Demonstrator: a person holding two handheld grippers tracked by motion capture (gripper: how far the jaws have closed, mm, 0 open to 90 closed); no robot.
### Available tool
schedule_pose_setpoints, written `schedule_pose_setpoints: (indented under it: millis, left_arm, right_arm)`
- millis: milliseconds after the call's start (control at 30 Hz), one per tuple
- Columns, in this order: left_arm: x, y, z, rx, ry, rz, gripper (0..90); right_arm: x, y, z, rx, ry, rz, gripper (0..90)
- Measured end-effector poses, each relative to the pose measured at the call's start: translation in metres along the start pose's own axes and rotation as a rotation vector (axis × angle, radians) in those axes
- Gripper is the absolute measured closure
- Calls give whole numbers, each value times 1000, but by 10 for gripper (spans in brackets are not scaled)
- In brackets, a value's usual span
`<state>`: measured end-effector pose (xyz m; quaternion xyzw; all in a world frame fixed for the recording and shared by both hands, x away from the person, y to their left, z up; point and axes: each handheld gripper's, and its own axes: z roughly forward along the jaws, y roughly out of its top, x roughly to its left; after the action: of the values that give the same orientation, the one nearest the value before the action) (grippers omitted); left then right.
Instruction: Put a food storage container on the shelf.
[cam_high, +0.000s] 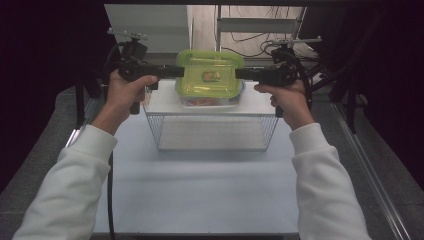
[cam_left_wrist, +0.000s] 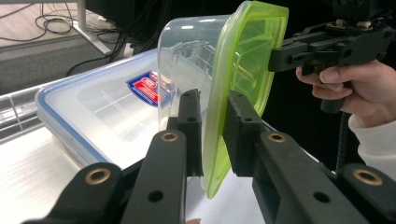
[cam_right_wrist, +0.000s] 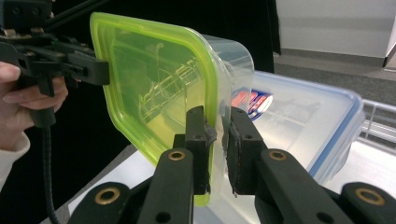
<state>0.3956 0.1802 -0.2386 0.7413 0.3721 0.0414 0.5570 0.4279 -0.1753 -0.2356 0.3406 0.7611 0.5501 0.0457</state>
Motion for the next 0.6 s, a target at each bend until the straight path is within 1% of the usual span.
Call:
schedule_pose_setpoints:
  millis: [33,67,100,133,167,200,267,300,333,367,400,500,533,567,600]
  left_arm:
    - [2,1,2,0,-1,-5,785]
    - [6,1,4,1,1,-11,786]
    - [9,2,7,0,0,-18,786]
    - [14,2,10,-3,-5,-31,789]
    - [14,2,10,-3,-5,-31,790]
    - [18,1,12,-4,-4,-39,790]
    - [23,1,17,-6,1,-55,793]
    - [23,1,17,-6,1,-55,794]
    - [27,1,21,-4,7,-71,795]
    - [27,1,21,-4,7,-71,795]
    - [29,1,23,4,12,-82,796]
    - [32,0,26,11,16,-91,797]
    - [34,0,27,6,16,-108,794]
    - [34,0,27,6,16,-108,792]
    - [36,0,28,0,14,-120,789]
  right_arm:
    - [0,0,0,0,0,0,797]
    - [-5,3,3,-1,-2,7,797]
    - [-5,3,3,-1,-2,7,797]
    - [-10,4,6,1,1,16,798]
    - [-10,4,6,1,1,16,798]
    - [-12,5,7,3,2,20,798]
    - [-19,8,13,11,-2,38,797]
    - [-19,8,13,11,-2,38,797]
    - [-23,9,16,11,-4,50,796]
    - [-23,9,16,11,-4,50,796]
    - [-27,11,19,13,-4,61,795]
    - [-30,12,21,18,-6,73,793]
    - [-32,13,24,12,-13,80,790]
    - [-32,13,24,12,-13,80,790]
    - [-35,14,26,7,-8,90,789]
